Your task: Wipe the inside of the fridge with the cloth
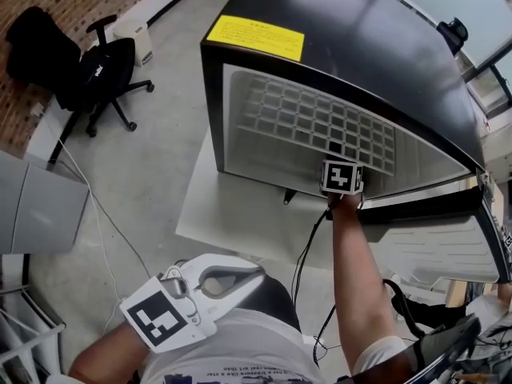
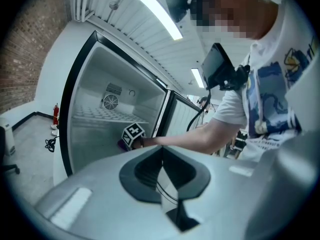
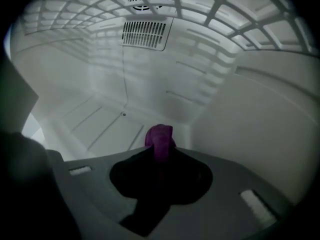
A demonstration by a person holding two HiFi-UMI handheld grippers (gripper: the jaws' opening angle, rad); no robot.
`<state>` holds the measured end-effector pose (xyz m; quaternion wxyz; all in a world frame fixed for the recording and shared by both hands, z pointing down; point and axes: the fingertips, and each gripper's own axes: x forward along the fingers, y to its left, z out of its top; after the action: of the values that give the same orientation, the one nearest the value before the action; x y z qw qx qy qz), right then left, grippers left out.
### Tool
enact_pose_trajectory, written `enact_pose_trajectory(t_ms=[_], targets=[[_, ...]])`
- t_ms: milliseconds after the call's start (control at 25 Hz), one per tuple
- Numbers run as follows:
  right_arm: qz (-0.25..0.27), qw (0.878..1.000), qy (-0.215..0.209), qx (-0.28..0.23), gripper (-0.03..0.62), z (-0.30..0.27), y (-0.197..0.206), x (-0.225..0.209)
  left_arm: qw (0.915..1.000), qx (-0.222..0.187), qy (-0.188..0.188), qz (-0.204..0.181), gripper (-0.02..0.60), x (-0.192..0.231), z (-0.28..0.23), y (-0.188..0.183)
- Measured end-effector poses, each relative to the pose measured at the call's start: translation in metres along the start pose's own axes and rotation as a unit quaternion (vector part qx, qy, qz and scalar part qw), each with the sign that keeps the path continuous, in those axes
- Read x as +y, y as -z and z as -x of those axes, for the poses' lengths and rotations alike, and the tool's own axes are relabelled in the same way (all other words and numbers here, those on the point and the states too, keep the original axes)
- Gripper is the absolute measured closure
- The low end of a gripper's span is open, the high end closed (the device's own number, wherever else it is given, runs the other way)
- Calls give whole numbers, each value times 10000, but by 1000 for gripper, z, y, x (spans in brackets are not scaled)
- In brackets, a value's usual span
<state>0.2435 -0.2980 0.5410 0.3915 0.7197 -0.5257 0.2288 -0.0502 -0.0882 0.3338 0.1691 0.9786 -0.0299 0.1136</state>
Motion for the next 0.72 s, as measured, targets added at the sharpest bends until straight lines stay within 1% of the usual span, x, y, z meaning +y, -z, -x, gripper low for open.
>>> enact_pose_trajectory(t_ms=[400,720], targets=[[408,9991,-79,-84,519,-2,-12,26,9999,63,24,89,577,5,-4,2],[696,9966,-364,-257,519,-3,-30,71,9997,36,-198,128,577,9,6,3]])
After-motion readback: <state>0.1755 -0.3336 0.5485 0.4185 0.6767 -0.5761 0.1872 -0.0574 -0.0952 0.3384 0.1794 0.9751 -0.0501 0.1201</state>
